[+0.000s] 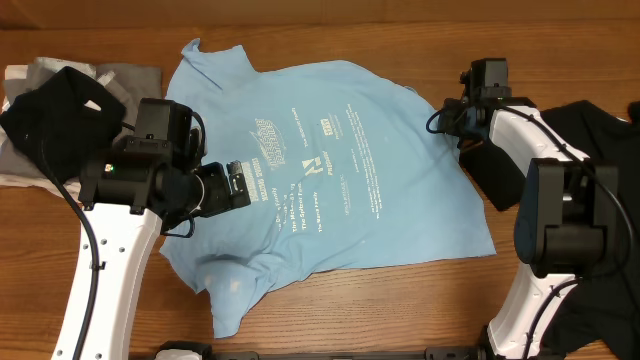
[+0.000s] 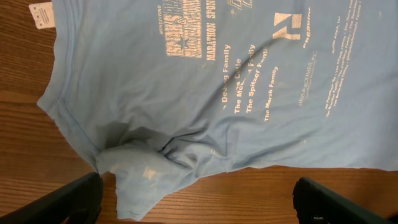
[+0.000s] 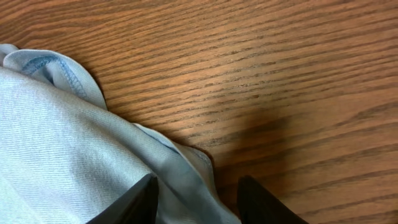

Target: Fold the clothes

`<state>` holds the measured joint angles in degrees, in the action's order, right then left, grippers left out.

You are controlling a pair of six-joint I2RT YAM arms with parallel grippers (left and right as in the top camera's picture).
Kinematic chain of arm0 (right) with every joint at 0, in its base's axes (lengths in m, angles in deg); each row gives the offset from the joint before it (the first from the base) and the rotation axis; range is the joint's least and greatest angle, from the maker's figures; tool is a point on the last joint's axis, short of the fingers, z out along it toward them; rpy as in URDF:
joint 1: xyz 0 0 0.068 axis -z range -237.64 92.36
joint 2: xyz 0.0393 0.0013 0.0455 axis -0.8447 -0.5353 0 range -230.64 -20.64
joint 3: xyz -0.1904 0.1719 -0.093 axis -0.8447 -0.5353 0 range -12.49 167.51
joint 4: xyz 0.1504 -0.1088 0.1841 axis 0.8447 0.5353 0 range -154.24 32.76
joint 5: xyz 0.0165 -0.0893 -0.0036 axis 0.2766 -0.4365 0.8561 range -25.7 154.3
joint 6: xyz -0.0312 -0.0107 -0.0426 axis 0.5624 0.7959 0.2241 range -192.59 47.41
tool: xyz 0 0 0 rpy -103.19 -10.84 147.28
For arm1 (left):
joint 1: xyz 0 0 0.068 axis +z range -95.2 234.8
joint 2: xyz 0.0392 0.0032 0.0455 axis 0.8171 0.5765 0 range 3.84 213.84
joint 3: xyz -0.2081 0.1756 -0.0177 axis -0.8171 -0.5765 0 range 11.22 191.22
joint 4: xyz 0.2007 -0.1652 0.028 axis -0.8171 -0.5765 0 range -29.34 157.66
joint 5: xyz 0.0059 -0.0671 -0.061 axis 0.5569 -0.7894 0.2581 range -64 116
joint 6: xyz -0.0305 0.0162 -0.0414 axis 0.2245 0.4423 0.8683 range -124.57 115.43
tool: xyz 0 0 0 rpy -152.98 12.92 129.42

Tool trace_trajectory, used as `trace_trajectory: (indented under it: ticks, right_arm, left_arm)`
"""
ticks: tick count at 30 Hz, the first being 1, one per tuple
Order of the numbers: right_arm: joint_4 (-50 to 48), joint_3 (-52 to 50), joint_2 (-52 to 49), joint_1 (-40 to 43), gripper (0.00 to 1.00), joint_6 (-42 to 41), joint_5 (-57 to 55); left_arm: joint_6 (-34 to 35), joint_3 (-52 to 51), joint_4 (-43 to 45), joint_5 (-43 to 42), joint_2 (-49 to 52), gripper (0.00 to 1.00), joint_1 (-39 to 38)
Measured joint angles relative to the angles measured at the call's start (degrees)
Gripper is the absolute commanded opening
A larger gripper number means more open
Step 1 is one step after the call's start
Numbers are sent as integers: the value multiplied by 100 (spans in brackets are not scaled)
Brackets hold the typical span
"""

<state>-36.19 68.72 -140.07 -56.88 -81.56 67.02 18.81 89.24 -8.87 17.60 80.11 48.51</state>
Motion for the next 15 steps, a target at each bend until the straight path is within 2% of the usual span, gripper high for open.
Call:
trace_trajectory:
  ticks: [5, 15]
  right_arm:
    - [-96, 0, 0, 2, 41, 7, -7]
    - [-133, 0, -11, 0, 41, 7, -15]
  left_arm:
    - [0, 0, 7, 0, 0, 100, 0]
    - [0, 0, 7, 0, 0, 100, 0]
